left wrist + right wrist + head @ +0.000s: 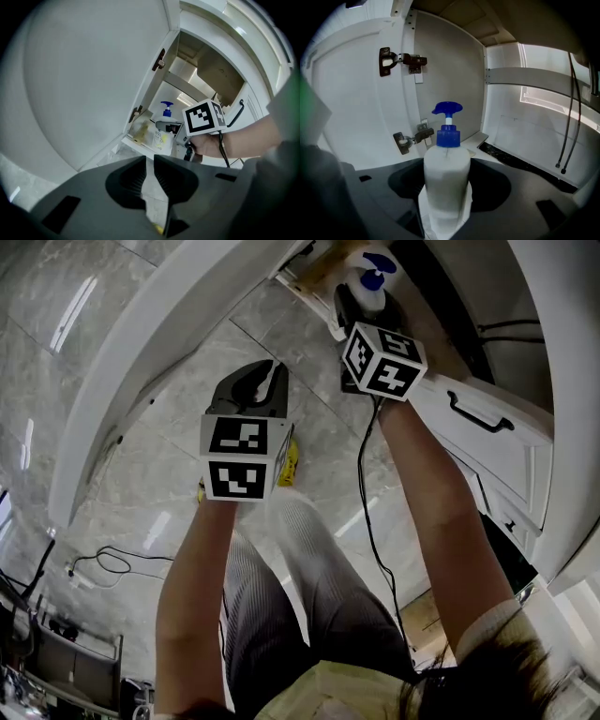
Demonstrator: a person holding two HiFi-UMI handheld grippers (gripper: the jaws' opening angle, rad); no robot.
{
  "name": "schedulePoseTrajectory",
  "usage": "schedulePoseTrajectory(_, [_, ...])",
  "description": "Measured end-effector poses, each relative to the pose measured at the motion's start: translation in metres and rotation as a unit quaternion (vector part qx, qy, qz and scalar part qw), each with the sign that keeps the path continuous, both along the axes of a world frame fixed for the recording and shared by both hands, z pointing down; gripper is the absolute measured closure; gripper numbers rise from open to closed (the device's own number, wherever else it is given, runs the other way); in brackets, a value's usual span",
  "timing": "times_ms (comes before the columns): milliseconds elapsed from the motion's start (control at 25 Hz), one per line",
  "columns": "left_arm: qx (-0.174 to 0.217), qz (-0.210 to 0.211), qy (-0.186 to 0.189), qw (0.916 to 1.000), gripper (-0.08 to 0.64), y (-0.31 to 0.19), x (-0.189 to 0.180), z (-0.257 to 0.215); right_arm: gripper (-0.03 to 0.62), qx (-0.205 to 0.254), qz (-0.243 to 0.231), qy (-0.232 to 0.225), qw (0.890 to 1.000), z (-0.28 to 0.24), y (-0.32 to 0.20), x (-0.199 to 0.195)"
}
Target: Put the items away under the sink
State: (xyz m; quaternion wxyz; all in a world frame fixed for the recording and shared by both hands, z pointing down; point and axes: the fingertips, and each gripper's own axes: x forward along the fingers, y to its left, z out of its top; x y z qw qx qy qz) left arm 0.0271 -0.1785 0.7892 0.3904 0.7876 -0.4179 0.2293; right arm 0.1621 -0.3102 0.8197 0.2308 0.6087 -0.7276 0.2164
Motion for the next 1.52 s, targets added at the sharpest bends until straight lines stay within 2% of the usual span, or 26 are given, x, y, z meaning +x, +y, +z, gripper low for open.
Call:
schedulePoseTrajectory(280, [0.011,-0.004,0.006,0.9999,0.477,-0.013,0.004,0.006,0.313,0.035,0.014,0.002,0.999,0.001,-0.019,0.010])
schedulePoseTrajectory(440, [0.011,-0.006,0.005,0.9999,0.477,-0.013,0.005,0.012,0.313,0.037,0.038,-0.001,0.999,0.005,-0.028,0.016])
schedulePoseTrajectory(840, [0.013,-0.013,0.013,0.9998,0.477,-0.015,0.006,0.020,0.313,0.063,0.050,0.004,0.997,0.006,-0.049,0.015])
schedulePoseTrajectory(1080, [0.014,-0.014,0.007,0.9998,0.477,-0.015,0.000,0.028,0.313,0.071,0.077,-0.007,0.994,0.011,-0.054,0.018])
schedulePoseTrajectory(1520, [0.005,-0.008,0.022,0.9997,0.477,-0.008,0.001,0.037,0.311,0.078,0.047,0.011,0.996,0.013,-0.044,0.014])
